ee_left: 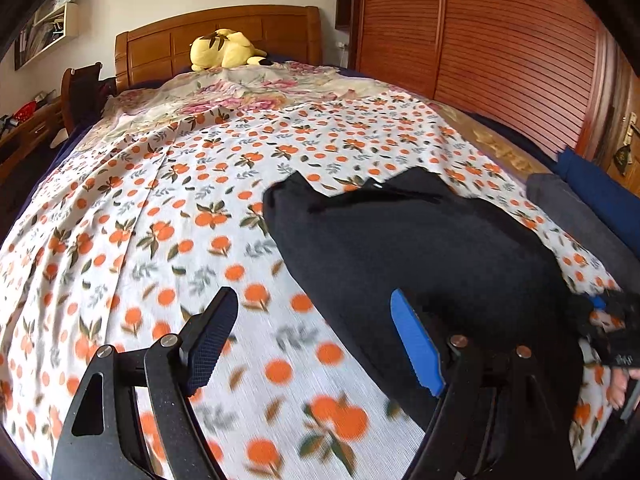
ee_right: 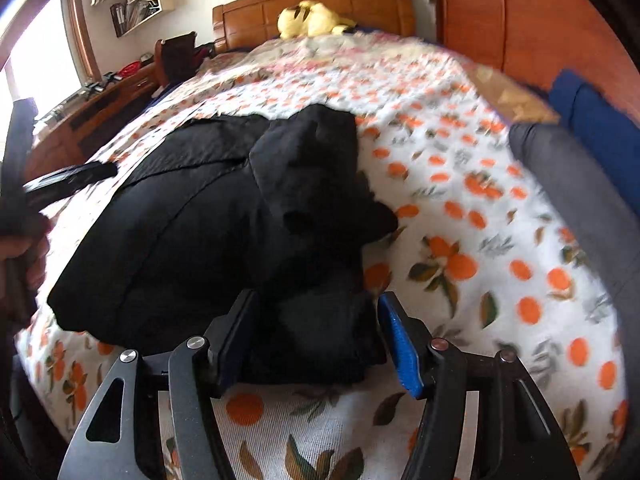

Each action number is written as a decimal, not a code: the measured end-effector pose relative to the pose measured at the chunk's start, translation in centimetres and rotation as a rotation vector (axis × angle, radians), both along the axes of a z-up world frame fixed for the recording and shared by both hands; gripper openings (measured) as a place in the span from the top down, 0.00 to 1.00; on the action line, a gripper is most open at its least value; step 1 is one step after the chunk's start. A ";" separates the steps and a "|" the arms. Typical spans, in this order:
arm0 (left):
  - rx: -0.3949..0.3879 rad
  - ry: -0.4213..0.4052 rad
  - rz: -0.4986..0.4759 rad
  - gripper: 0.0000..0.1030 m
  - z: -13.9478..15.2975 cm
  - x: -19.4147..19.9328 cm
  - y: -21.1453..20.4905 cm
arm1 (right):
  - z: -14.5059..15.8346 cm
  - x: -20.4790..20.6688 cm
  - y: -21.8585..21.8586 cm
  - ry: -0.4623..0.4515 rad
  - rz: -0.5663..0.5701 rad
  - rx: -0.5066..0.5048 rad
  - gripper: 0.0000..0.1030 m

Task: Fold large clothes
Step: 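Close the left gripper on the bundle while the right gripper holds it, lift, then carry the coat bundle with both grippers onto the blue and grey clothes stack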

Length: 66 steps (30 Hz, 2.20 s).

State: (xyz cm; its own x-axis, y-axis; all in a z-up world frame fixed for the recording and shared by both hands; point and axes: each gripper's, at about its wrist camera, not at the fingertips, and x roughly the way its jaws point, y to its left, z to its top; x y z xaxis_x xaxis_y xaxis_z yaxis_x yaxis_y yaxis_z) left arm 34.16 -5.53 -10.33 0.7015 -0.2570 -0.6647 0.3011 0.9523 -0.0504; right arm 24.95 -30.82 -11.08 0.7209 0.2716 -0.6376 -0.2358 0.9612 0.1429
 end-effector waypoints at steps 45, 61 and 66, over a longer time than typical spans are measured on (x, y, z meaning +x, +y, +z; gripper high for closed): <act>0.061 0.134 -0.058 0.85 -2.1 9.4 -3.2 | -0.1 3.0 -0.3 -0.035 0.109 0.142 0.84; 0.106 -0.047 -0.076 0.88 7.6 1.4 -4.9 | 1.3 -0.4 -4.6 -0.189 0.078 0.284 0.89; 0.093 -0.110 -0.081 0.88 9.6 -0.4 -6.8 | 2.0 -1.3 -6.1 -0.247 0.051 0.258 0.90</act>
